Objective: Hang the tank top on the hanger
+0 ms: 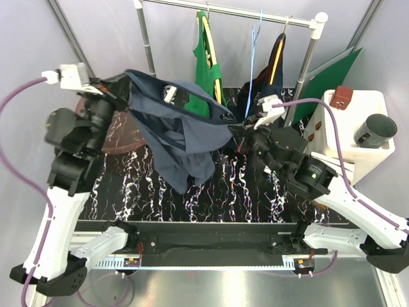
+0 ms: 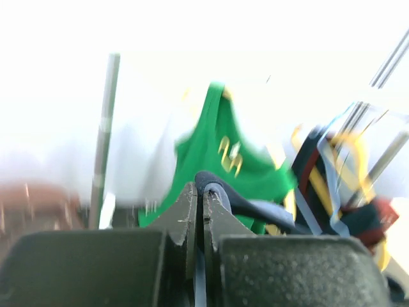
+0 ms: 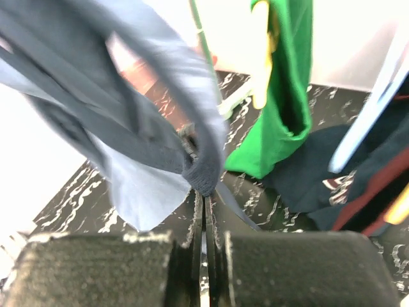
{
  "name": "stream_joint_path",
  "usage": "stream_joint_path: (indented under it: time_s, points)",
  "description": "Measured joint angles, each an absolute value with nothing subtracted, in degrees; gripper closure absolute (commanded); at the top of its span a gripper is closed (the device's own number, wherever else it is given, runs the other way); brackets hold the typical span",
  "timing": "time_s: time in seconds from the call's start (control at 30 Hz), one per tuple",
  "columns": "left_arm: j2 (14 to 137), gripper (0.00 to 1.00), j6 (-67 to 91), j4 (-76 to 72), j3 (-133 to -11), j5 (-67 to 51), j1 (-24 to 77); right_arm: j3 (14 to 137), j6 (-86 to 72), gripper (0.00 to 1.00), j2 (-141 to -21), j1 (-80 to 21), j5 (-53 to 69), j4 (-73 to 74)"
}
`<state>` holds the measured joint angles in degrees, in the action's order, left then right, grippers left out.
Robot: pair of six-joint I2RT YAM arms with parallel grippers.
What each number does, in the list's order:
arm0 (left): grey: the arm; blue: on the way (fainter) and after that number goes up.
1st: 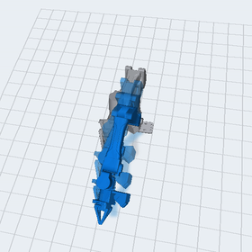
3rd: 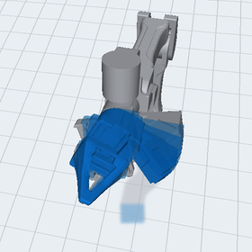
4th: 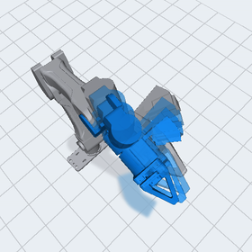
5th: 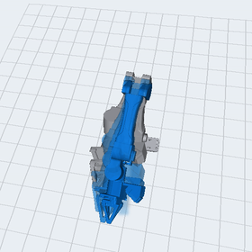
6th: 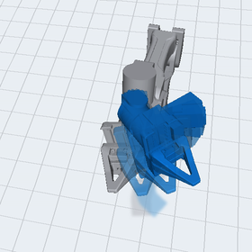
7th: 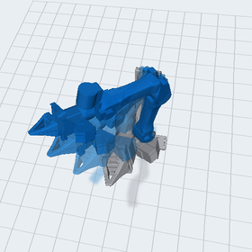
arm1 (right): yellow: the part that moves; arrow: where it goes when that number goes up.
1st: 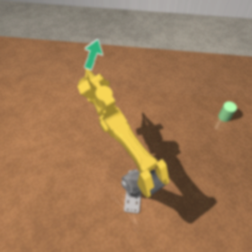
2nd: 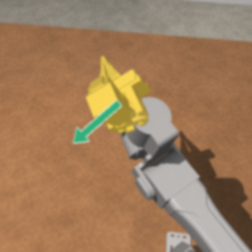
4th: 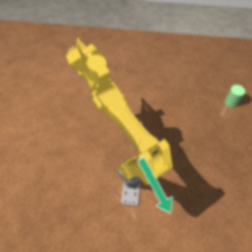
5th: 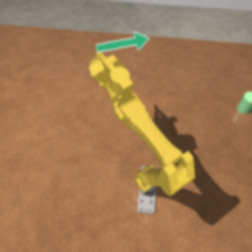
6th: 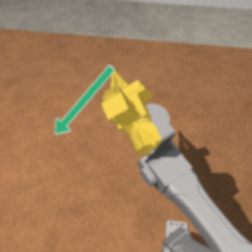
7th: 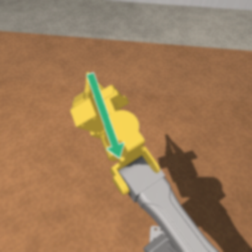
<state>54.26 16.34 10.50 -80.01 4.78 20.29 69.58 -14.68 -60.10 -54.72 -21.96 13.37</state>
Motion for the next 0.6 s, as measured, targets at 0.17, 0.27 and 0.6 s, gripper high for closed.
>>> stream_joint_path:
  time_s: [0.17, 0.27, 0.6]
  points:
    - [52.71, 1.00, 14.46, 10.76, -82.87, 4.82, 20.29, 67.24, -13.10, 1.00, -58.48, -54.74, -24.14, 13.39]
    - [52.27, 1.00, 14.35, 11.97, -81.10, 4.56, 20.29, 64.27, -13.10, 1.00, -59.57, -54.74, -24.56, 14.59]
    - [55.77, 1.00, 13.54, 11.99, -70.85, -6.50, 22.90, 62.11, -15.22, 0.34, -59.83, -54.72, -11.38, 16.60]
